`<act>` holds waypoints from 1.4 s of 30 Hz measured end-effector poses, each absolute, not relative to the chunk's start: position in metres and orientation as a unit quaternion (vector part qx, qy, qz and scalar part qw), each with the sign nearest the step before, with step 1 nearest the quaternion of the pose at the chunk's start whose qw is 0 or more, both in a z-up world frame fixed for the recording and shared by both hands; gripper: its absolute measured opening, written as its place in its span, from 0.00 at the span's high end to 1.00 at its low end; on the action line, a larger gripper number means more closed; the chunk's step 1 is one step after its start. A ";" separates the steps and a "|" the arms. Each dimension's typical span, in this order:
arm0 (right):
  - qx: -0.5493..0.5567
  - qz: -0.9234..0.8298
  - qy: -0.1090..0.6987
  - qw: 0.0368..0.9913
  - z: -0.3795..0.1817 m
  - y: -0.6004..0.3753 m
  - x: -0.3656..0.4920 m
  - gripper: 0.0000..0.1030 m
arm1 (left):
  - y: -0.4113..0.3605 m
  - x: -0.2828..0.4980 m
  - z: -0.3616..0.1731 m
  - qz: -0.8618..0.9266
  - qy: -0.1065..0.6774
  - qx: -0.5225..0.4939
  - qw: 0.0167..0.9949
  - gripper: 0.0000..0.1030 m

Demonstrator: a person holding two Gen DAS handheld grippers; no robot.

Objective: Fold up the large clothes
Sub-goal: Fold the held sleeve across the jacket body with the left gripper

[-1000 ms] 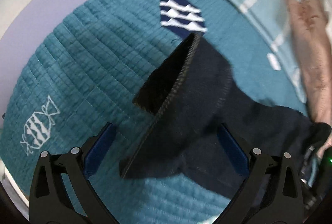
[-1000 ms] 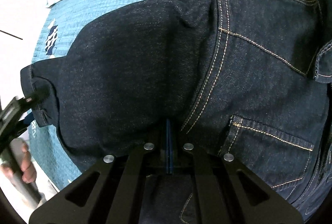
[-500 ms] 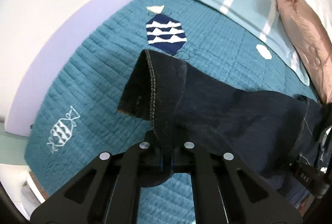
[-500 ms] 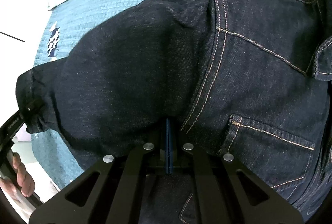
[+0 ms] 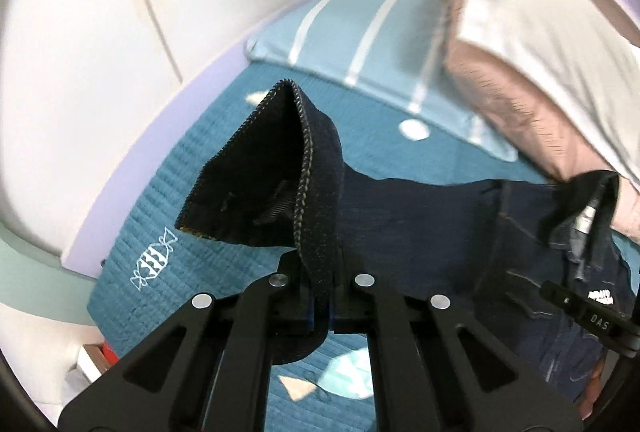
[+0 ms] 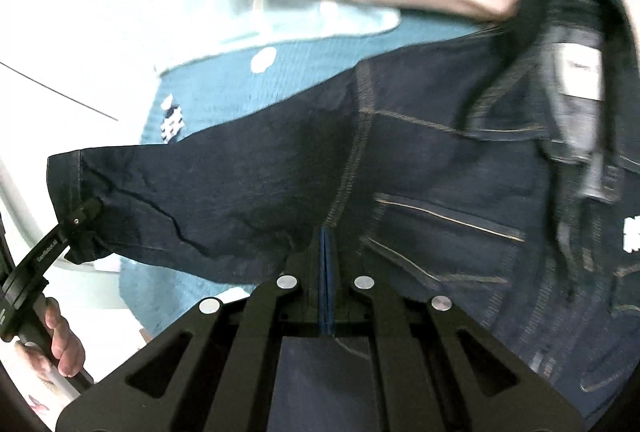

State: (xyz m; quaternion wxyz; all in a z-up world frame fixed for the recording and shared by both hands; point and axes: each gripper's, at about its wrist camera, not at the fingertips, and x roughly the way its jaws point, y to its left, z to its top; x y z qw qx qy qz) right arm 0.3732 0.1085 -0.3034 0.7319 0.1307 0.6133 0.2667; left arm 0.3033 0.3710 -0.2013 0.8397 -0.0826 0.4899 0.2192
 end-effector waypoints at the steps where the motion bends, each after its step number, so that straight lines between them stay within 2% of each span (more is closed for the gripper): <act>1: 0.140 0.262 0.609 0.735 -0.297 0.094 0.370 0.99 | 0.363 0.302 -0.194 0.217 0.485 -0.077 0.844 0.97; 10: 0.194 0.217 0.568 0.770 -0.260 -0.027 0.324 0.97 | 0.245 0.303 -0.133 0.153 0.455 -0.034 0.876 0.96; 16: 0.234 0.168 0.547 0.786 -0.255 -0.119 0.287 0.97 | 0.139 0.314 -0.135 0.086 0.460 -0.017 0.884 0.96; 20: 0.264 0.129 0.546 0.785 -0.263 -0.180 0.266 0.96 | 0.070 0.329 -0.163 0.044 0.480 -0.003 0.876 0.96; 25: 0.283 0.055 0.558 0.778 -0.291 -0.243 0.248 0.96 | 0.002 0.358 -0.226 0.024 0.525 0.015 0.850 0.96; 35: 0.302 -0.006 0.592 0.747 -0.345 -0.303 0.225 0.96 | -0.067 0.382 -0.353 0.039 0.591 0.094 0.800 0.95; 40: 0.306 -0.011 0.598 0.741 -0.352 -0.299 0.223 0.96 | -0.088 0.379 -0.367 0.038 0.588 0.139 0.796 0.87; 42: 0.311 -0.009 0.595 0.741 -0.350 -0.298 0.222 0.96 | -0.095 0.378 -0.366 0.028 0.591 0.138 0.794 0.77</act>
